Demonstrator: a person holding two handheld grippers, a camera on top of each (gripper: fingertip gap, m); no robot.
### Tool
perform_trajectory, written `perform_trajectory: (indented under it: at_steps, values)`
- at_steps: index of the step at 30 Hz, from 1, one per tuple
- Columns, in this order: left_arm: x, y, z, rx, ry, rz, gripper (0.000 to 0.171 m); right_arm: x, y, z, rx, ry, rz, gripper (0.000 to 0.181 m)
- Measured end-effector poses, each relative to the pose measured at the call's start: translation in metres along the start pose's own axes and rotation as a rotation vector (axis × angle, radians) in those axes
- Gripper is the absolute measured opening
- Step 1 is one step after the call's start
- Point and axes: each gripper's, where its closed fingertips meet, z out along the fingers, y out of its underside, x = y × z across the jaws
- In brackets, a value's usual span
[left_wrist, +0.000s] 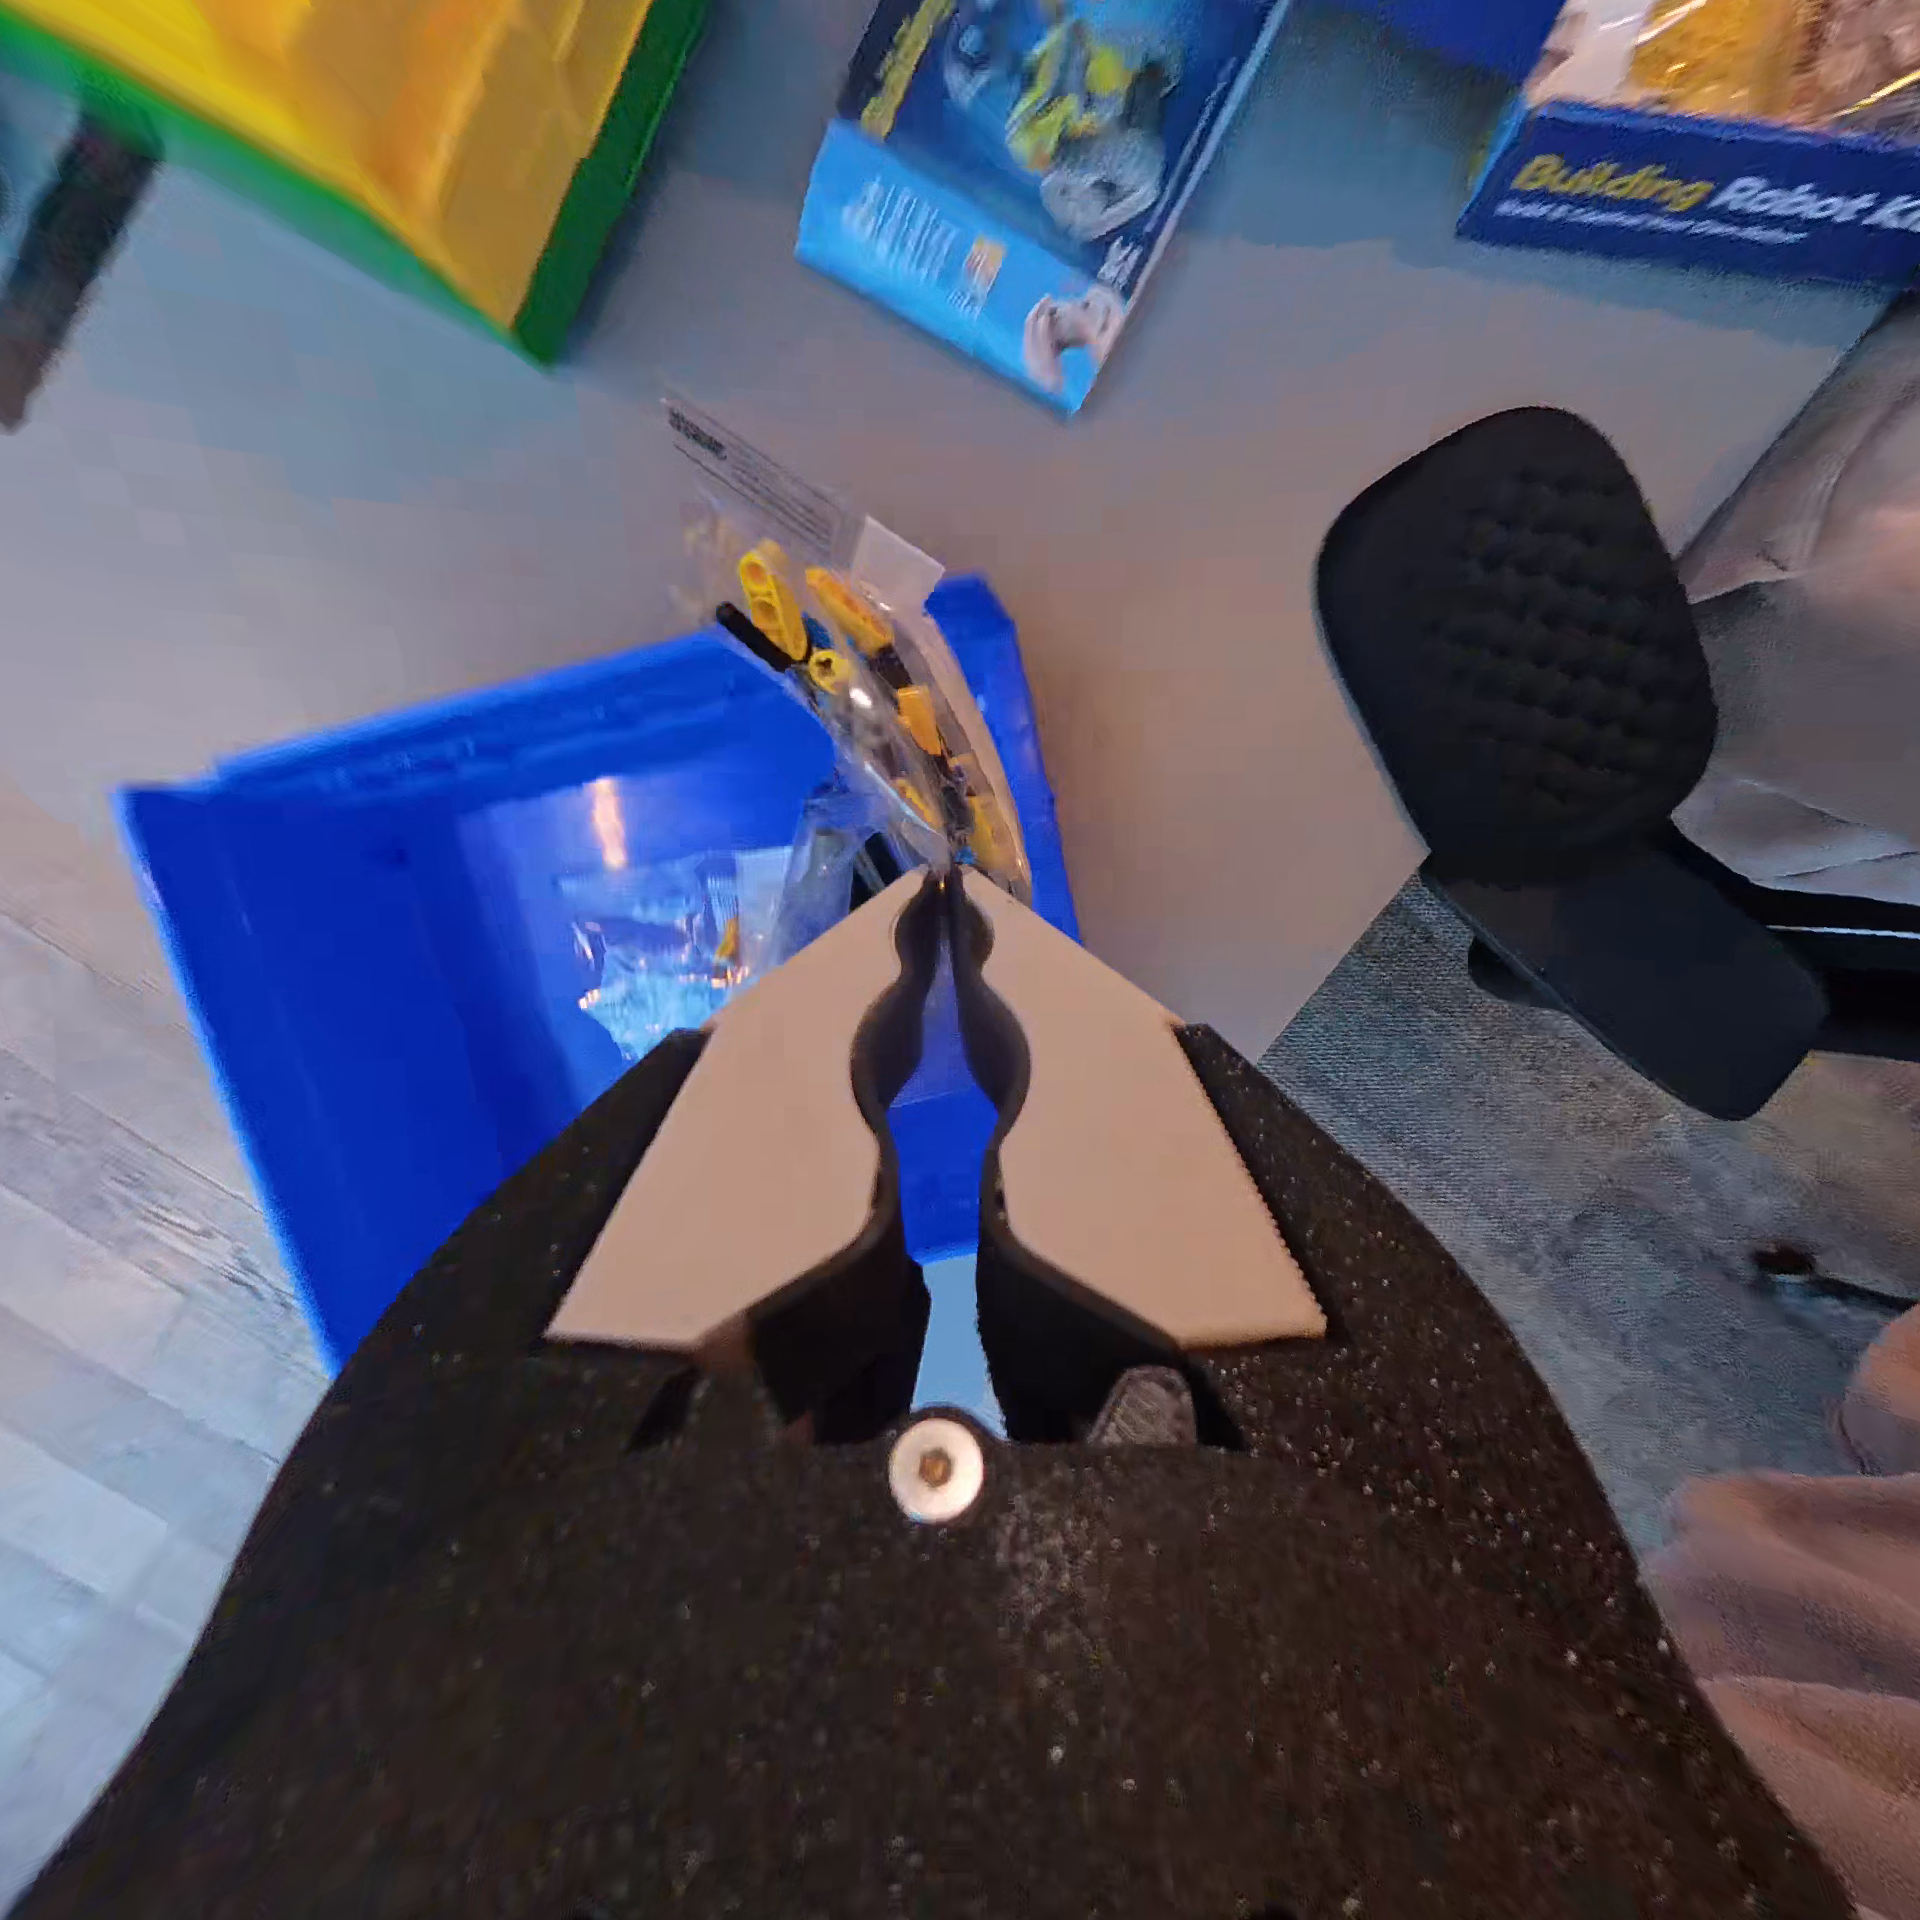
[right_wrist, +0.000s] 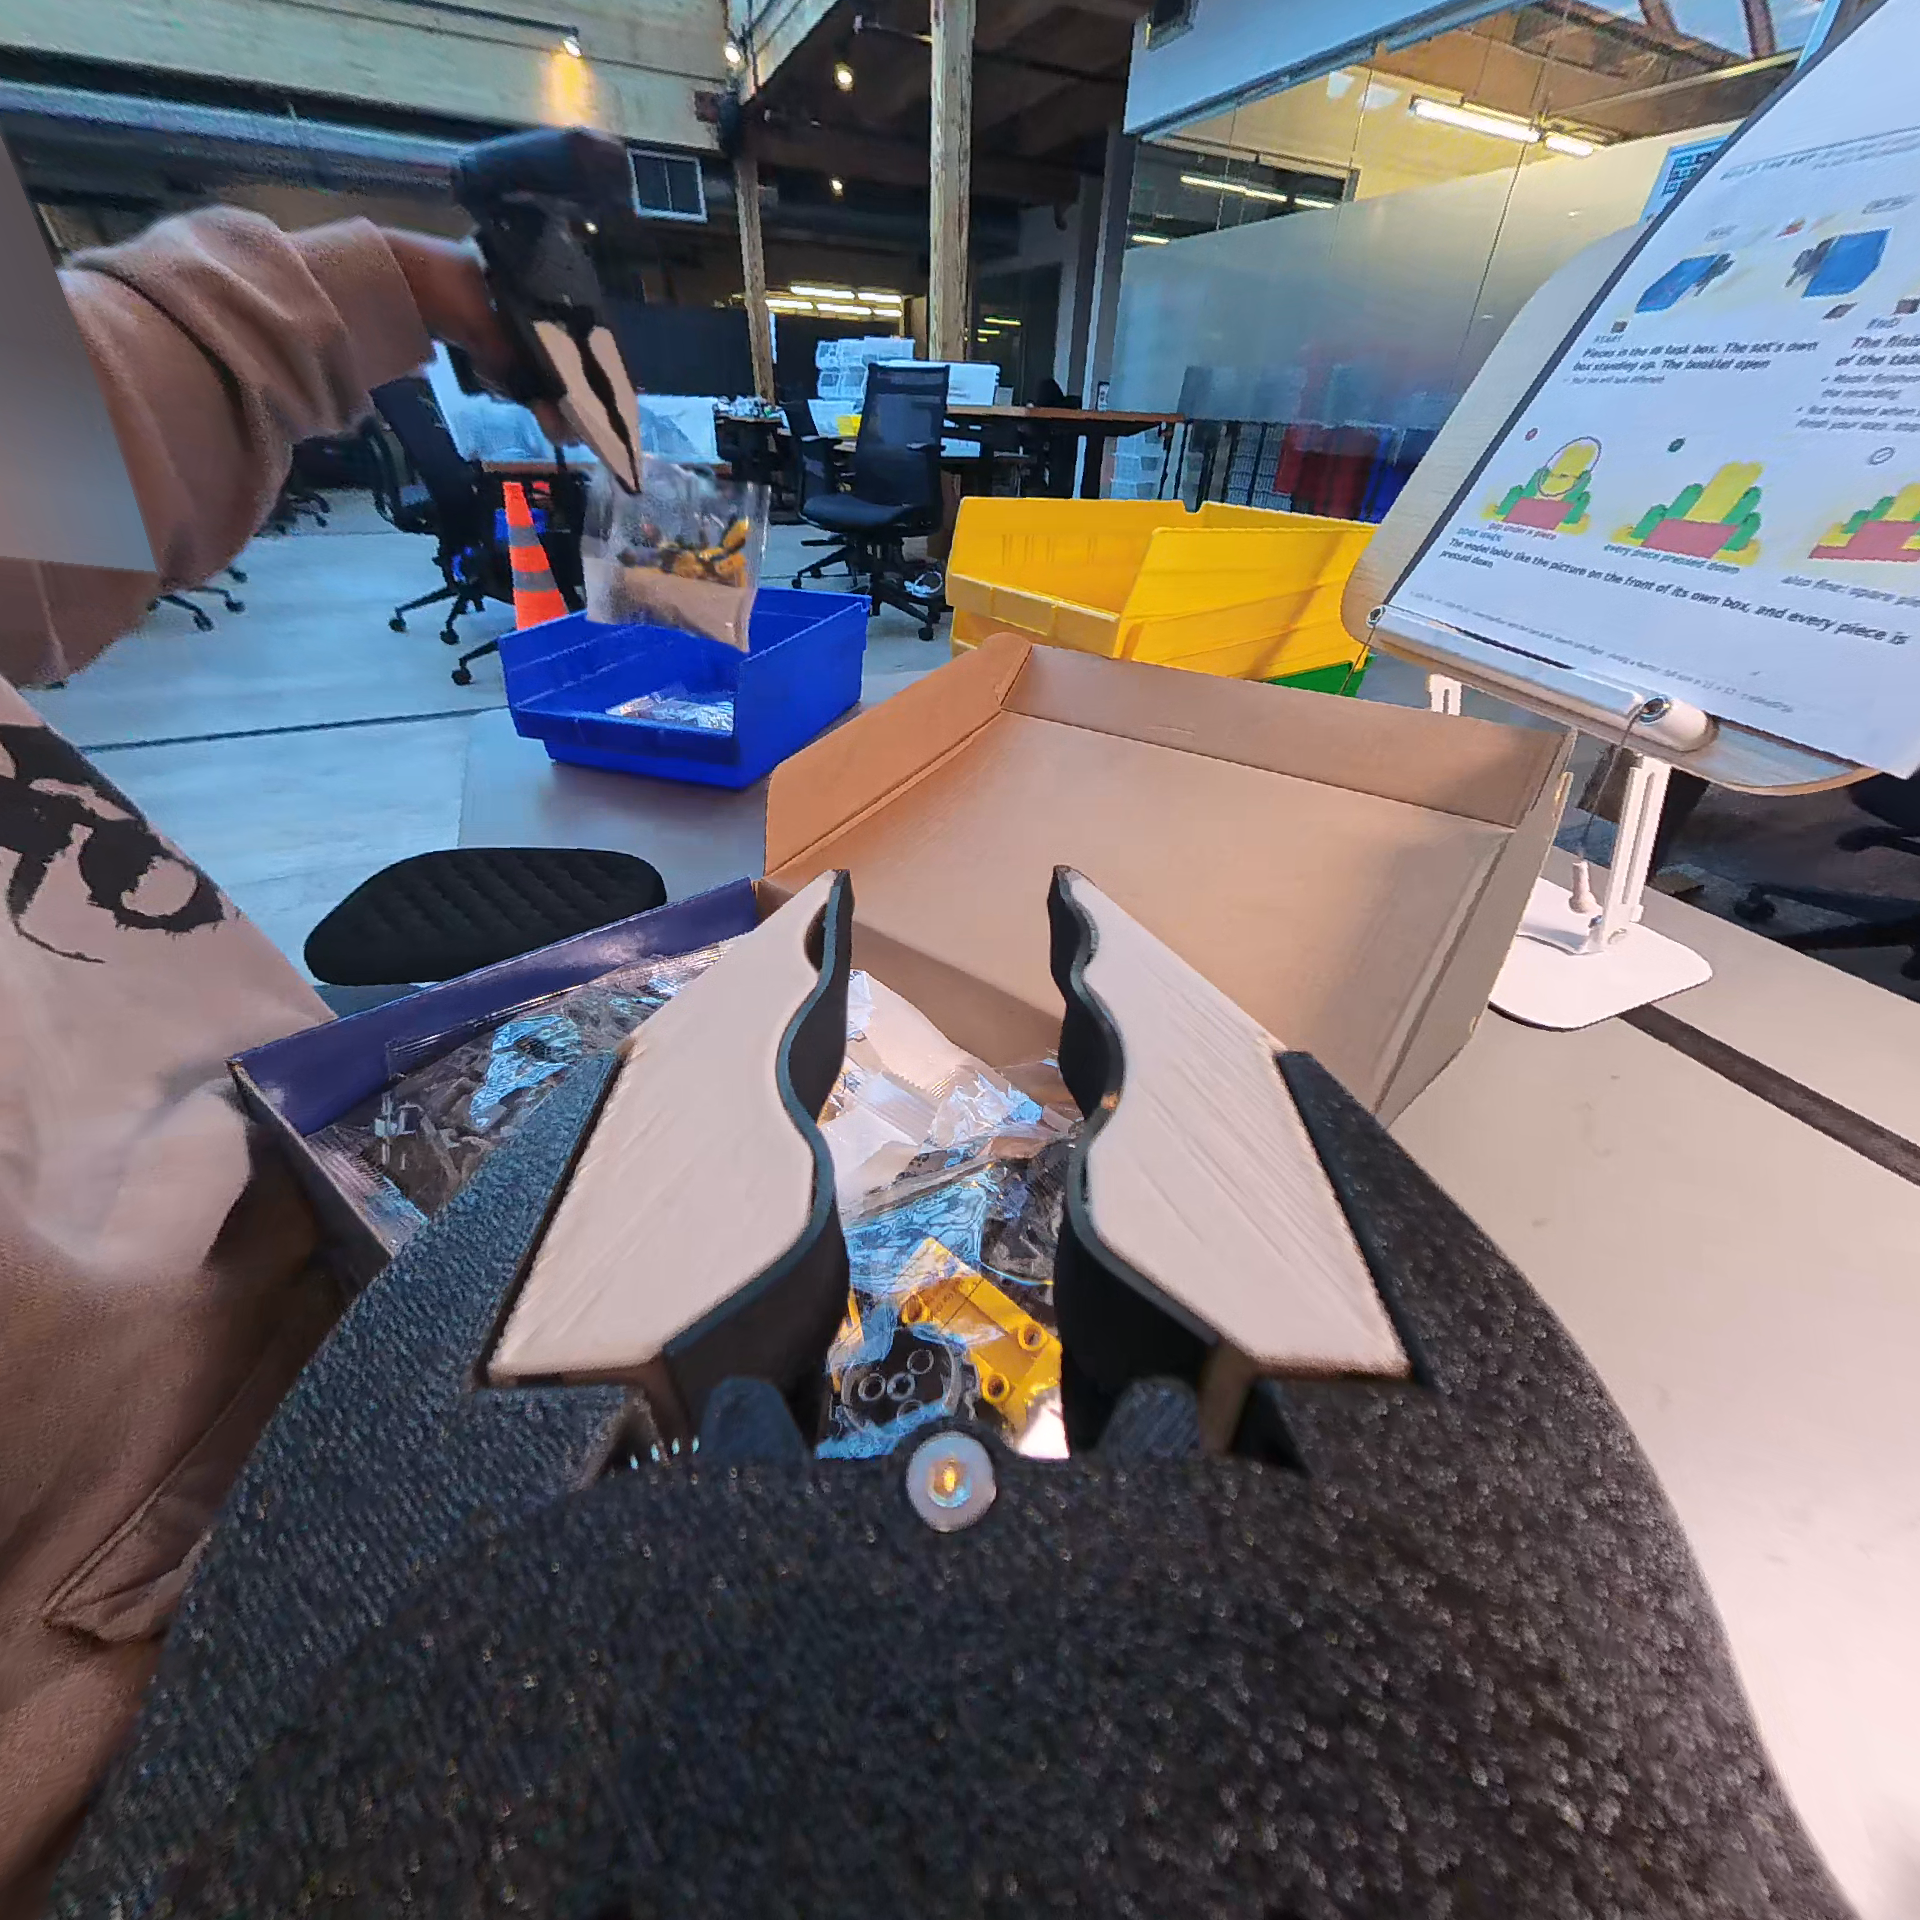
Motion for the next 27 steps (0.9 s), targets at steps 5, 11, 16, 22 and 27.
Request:
perform_trajectory:
  at_steps: [5,11,16,22,27]
  values:
    - [0.086,-0.105,-0.012,0.098,0.073,0.321,0.0,-0.001,-0.004,-0.01,0.03,0.021,-0.002,0.037]
    - [0.219,-0.234,0.04,0.325,0.312,0.554,0.0,-0.012,-0.006,-0.033,0.066,0.033,-0.009,0.036]
    - [0.286,-0.291,0.125,0.321,0.599,0.356,0.0,-0.023,-0.004,-0.051,0.087,0.032,0.014,0.037]
    - [0.261,-0.288,0.235,0.201,0.608,0.159,0.0,-0.021,0.02,-0.034,-0.089,0.018,0.031,0.059]
    - [0.248,-0.286,0.236,0.226,0.556,0.167,0.0,0.003,0.042,0.017,-0.355,-0.067,0.023,0.066]
